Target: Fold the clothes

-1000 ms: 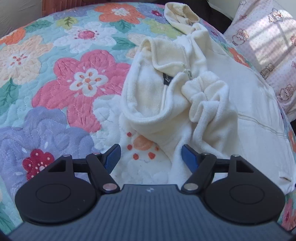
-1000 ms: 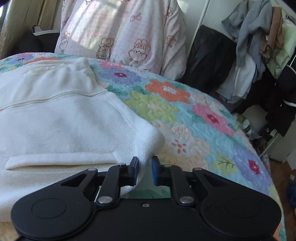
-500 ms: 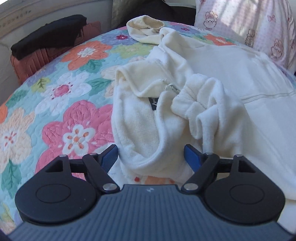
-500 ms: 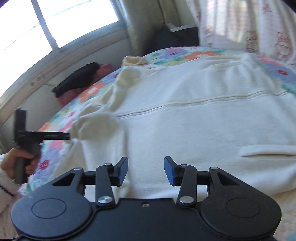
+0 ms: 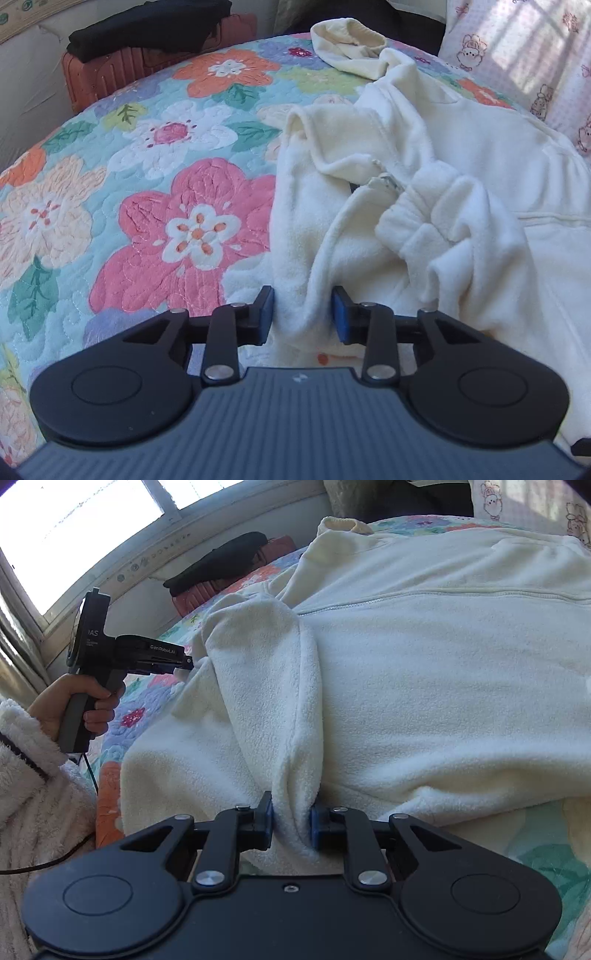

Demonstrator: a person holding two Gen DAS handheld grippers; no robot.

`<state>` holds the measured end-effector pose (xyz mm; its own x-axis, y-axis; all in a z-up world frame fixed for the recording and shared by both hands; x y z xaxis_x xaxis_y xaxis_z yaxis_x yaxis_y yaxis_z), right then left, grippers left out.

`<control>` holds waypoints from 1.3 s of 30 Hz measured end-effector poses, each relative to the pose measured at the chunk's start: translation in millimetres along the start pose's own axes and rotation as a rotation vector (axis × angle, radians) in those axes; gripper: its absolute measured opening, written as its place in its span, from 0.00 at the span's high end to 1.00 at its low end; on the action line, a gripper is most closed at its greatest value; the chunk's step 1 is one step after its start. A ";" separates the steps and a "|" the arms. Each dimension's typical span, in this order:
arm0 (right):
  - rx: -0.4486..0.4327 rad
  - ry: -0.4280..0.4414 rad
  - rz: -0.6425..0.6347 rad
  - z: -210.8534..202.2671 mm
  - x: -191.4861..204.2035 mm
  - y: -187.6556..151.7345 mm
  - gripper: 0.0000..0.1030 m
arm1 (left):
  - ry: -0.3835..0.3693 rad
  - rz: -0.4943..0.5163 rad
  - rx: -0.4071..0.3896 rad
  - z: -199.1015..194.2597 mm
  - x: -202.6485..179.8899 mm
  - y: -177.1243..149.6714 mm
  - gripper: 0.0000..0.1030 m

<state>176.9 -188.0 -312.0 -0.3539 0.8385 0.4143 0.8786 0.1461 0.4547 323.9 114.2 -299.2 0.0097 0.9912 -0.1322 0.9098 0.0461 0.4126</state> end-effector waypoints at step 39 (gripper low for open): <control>0.001 -0.078 -0.024 -37.4 -3.0 73.3 0.50 | -0.525 0.041 -0.047 -12.3 -76.5 -3.2 0.82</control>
<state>230.4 -199.4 -250.3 -0.3484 0.8734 0.3403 0.8704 0.1668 0.4631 315.2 39.7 -279.3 0.2623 0.7971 -0.5439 0.8848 0.0262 0.4652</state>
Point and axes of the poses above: each gripper's, at about its wrist camera, not at the fingertips, and z roughly the way its jaws point, x to its left, y to its top, the point moved 6 cm from there along z, roughly the way its jaws point, and after that the axes turned 13 degrees about x, right-handed, at the moved point
